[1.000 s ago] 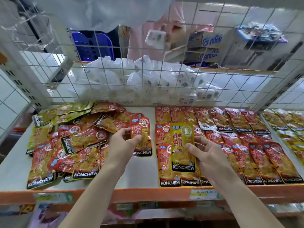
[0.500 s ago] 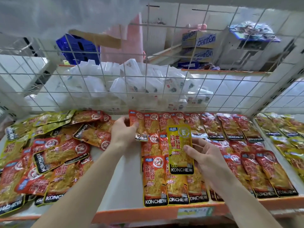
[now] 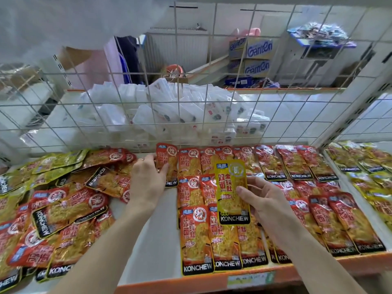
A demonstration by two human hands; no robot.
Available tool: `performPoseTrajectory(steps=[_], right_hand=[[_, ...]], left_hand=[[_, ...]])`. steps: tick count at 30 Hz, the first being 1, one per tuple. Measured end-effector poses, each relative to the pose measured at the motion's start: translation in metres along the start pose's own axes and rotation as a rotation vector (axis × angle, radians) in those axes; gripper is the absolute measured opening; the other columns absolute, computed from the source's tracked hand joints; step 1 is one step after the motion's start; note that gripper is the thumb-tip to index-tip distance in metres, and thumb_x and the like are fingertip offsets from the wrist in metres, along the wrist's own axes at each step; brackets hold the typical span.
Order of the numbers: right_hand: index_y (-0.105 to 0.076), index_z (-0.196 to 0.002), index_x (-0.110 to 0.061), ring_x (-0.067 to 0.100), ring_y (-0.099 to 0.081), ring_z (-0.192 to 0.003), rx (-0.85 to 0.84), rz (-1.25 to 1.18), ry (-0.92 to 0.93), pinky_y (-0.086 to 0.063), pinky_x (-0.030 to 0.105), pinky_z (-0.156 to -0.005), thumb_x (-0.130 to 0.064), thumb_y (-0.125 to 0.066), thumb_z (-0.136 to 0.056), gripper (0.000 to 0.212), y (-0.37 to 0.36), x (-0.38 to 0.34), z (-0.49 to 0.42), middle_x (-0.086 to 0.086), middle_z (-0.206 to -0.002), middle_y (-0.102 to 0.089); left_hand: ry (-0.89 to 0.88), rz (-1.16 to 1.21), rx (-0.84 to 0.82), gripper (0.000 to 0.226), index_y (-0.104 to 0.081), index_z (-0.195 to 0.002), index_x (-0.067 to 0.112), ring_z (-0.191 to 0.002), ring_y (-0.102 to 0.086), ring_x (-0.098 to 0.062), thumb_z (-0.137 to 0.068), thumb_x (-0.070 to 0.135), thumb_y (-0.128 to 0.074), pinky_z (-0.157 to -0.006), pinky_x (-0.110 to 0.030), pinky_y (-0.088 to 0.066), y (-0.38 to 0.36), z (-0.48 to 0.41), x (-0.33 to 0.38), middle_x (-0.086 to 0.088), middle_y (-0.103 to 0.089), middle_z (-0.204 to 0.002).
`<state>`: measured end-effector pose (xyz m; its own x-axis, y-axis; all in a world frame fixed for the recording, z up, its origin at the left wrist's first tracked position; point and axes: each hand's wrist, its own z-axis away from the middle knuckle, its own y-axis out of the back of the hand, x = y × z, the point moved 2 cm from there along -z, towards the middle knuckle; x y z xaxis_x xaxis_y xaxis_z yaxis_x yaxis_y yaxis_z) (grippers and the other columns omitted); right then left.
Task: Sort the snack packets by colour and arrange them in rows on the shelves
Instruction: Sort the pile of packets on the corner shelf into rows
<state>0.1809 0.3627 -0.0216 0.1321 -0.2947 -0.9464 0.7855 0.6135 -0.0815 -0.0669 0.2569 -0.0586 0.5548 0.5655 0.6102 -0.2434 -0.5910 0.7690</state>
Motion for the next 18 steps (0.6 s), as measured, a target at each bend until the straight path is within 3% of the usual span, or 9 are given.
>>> performPoseTrajectory(steps=[6,12,18], right_hand=[[-0.069,-0.108,-0.014,0.023,-0.072,-0.095,0.012,0.037,0.028,-0.055,0.031,-0.08,-0.008,-0.065,-0.091,0.019,0.001,0.003,0.001,0.006,-0.098,-0.076],[-0.068,-0.107,-0.011,0.028,-0.07,-0.1,0.021,-0.007,0.017,-0.055,0.042,-0.09,-0.006,-0.063,-0.09,0.019,0.002,0.004,0.002,0.012,-0.103,-0.075],[-0.068,-0.108,-0.009,0.03,-0.069,-0.103,0.029,-0.005,0.025,-0.053,0.046,-0.094,-0.006,-0.064,-0.09,0.019,0.004,0.005,0.004,0.012,-0.103,-0.074]], left_hand=[[-0.072,-0.205,-0.031,0.043,-0.064,-0.113,0.002,-0.099,-0.057,-0.038,-0.089,0.036,-0.072,-0.087,-0.048,-0.049,-0.004,0.01,-0.003,-0.019,-0.063,-0.106],[-0.25,-0.274,-0.139,0.046,-0.062,-0.132,0.018,-0.132,-0.047,-0.031,-0.089,0.034,-0.069,-0.106,-0.049,-0.036,-0.006,0.02,-0.008,-0.006,-0.052,-0.145],[-0.229,-0.279,-0.187,0.048,-0.054,-0.141,0.03,-0.141,-0.04,-0.023,-0.094,0.042,-0.06,-0.115,-0.045,-0.027,-0.009,0.022,-0.016,0.002,-0.043,-0.154]])
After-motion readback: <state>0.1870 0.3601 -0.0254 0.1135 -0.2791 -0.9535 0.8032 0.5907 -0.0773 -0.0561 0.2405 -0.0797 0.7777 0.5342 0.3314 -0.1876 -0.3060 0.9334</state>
